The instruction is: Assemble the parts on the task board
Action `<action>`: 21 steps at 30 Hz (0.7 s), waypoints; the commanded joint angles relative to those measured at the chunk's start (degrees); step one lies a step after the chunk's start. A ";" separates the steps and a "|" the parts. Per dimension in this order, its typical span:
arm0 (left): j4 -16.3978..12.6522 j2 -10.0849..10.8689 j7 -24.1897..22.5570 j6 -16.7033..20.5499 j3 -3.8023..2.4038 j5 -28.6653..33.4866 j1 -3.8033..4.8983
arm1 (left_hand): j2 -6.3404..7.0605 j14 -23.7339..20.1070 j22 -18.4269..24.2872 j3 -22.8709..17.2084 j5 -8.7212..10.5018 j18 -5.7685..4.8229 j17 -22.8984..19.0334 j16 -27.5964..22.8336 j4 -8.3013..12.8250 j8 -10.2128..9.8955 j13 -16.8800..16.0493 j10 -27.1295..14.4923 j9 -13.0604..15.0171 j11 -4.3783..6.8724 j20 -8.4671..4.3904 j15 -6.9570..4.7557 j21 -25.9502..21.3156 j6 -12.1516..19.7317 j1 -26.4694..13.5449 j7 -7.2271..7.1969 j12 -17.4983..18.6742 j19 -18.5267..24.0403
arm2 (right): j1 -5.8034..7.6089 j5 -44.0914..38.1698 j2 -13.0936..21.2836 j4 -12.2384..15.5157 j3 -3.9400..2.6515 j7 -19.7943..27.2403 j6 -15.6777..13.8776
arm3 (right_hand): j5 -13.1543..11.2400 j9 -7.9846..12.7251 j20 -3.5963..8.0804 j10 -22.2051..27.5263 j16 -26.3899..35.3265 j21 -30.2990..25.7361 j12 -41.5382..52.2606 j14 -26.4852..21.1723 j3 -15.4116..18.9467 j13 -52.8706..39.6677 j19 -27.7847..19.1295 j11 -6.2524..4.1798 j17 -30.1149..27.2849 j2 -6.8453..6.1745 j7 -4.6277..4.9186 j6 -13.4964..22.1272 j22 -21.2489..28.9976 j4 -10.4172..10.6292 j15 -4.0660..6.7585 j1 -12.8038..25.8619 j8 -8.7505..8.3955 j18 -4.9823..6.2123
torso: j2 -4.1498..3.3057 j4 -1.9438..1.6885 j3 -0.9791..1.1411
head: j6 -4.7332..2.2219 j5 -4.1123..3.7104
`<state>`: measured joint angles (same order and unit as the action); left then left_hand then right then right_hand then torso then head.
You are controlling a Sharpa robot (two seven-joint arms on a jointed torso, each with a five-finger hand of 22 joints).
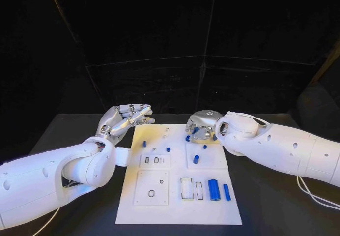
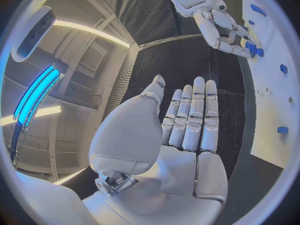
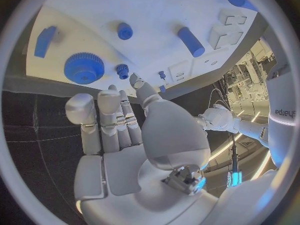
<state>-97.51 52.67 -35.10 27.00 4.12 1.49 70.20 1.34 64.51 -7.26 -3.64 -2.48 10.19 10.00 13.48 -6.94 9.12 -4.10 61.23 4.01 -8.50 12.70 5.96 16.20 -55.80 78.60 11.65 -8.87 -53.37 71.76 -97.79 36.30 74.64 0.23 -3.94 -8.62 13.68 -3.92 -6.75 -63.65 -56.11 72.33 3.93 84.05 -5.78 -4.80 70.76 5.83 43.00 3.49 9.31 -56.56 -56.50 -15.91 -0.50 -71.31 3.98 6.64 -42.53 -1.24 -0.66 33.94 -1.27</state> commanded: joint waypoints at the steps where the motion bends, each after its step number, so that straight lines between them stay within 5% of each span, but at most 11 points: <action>1: -0.23 0.07 -0.35 -0.36 -0.05 -0.45 0.10 | -0.05 0.23 0.10 -0.10 -0.28 0.31 0.05 -0.38 0.28 -0.31 0.05 0.36 -0.08 -0.19 -0.05 0.13 -0.15 -0.41 0.49 0.16 0.20 -0.39 | 0.15 -0.69 -0.38 -0.48 -0.05 0.00 1.77 | -0.29 -0.06 0.01 0.12 -0.49 0.42 0.30 0.87 -0.47 -0.08 0.54 -0.06 0.36 0.50 0.09 0.35 -0.33 -0.04 -0.11 -0.06 -0.15 -0.39 | -0.30 -0.17 -0.03 | 0.05 -0.06; 21: -0.55 0.39 -0.08 -0.49 -0.05 -0.45 0.35 | -0.11 0.25 0.13 -0.13 -0.27 0.30 0.08 -0.43 0.35 -0.36 0.07 0.37 -0.10 -0.20 -0.05 0.14 -0.18 -0.42 0.54 0.19 0.29 -0.42 | 0.14 -0.69 -2.35 -2.95 -0.02 0.41 4.14 | -0.75 -0.18 -0.02 -1.02 -4.18 2.55 0.55 0.60 -2.68 -0.09 1.11 -0.18 3.50 1.56 0.10 -0.89 -3.08 -0.04 -0.08 -0.14 0.10 -0.74 | -0.83 -0.15 0.04 | 0.54 0.27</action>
<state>-97.87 52.99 -35.00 26.99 4.11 1.47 70.42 1.34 64.51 -7.22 -3.64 -2.48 10.19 9.99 13.26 -6.95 9.12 -4.11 61.23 3.96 -8.50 12.70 5.96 16.20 -56.01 78.60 11.86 -8.87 -53.37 71.76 -98.09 33.99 71.74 0.24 -3.85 -5.50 13.19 -4.02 -6.76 -64.30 -60.14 74.72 4.16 84.05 -8.23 -4.85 71.59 5.63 46.42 4.55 9.33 -57.02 -59.49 -15.99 -0.50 -71.32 3.98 6.65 -43.21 -1.39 -0.63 34.54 -1.03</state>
